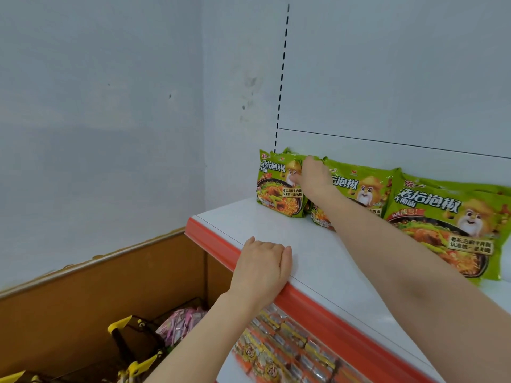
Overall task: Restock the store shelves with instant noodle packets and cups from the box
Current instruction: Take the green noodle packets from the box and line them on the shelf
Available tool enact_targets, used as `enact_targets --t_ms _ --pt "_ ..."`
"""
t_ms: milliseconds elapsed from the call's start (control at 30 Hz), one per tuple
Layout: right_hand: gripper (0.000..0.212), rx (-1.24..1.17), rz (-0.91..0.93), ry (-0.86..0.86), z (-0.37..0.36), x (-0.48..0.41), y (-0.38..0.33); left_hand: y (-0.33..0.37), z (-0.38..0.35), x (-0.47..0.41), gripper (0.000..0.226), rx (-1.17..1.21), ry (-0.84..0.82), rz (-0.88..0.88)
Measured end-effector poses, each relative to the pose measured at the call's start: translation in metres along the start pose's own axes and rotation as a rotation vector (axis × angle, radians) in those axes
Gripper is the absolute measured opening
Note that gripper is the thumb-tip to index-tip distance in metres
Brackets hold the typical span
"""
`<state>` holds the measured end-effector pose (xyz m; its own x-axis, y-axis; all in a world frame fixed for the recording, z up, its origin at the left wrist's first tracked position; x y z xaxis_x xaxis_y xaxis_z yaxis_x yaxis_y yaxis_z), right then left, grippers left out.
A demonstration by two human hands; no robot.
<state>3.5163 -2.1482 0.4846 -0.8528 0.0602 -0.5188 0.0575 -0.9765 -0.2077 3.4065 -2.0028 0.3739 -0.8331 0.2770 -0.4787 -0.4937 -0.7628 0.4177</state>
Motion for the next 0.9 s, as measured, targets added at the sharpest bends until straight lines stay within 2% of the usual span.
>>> enact_targets --t_ms 67,167,267,400,533,667,800,900 --pt "0.028 -0.038 -0.035 0.005 -0.001 -0.002 0.001 -0.001 0.000 -0.001 0.055 0.010 0.003 -0.004" --pt "0.027 -0.108 -0.068 0.042 0.002 0.000 0.002 -0.001 0.001 -0.001 0.051 0.032 0.016 -0.017" --pt "0.036 -0.154 -0.073 0.146 0.002 0.006 0.003 -0.001 0.000 -0.001 0.049 0.049 0.033 -0.030" --pt "0.017 -0.072 -0.006 0.142 -0.004 0.011 0.005 -0.003 -0.002 -0.003 0.047 0.047 0.063 -0.053" --pt "0.022 0.014 0.041 0.116 0.000 0.016 0.005 -0.003 -0.004 -0.005 0.042 0.026 0.129 -0.082" --pt "0.028 0.143 0.100 0.166 0.012 0.029 0.001 -0.005 -0.004 -0.003 0.044 -0.018 0.128 -0.101" --pt "0.030 0.048 0.168 0.197 0.026 0.036 -0.016 0.001 0.000 -0.002 0.044 -0.132 0.033 -0.068" --pt "0.029 -0.062 0.282 0.167 0.031 0.040 -0.044 0.003 0.015 0.001 0.042 -0.209 0.092 -0.068"
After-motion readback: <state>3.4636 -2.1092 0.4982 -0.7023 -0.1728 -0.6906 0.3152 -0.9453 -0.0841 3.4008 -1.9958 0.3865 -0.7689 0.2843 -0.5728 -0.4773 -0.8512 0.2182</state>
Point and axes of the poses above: each hand's wrist, its own x-axis away from the middle knuckle, its own z-axis out of the back of the hand, y = z × x, the point moved 3 cm from there along -x, towards the middle knuckle, and after that the axes turned 12 degrees about z, right-handed, at the moved point
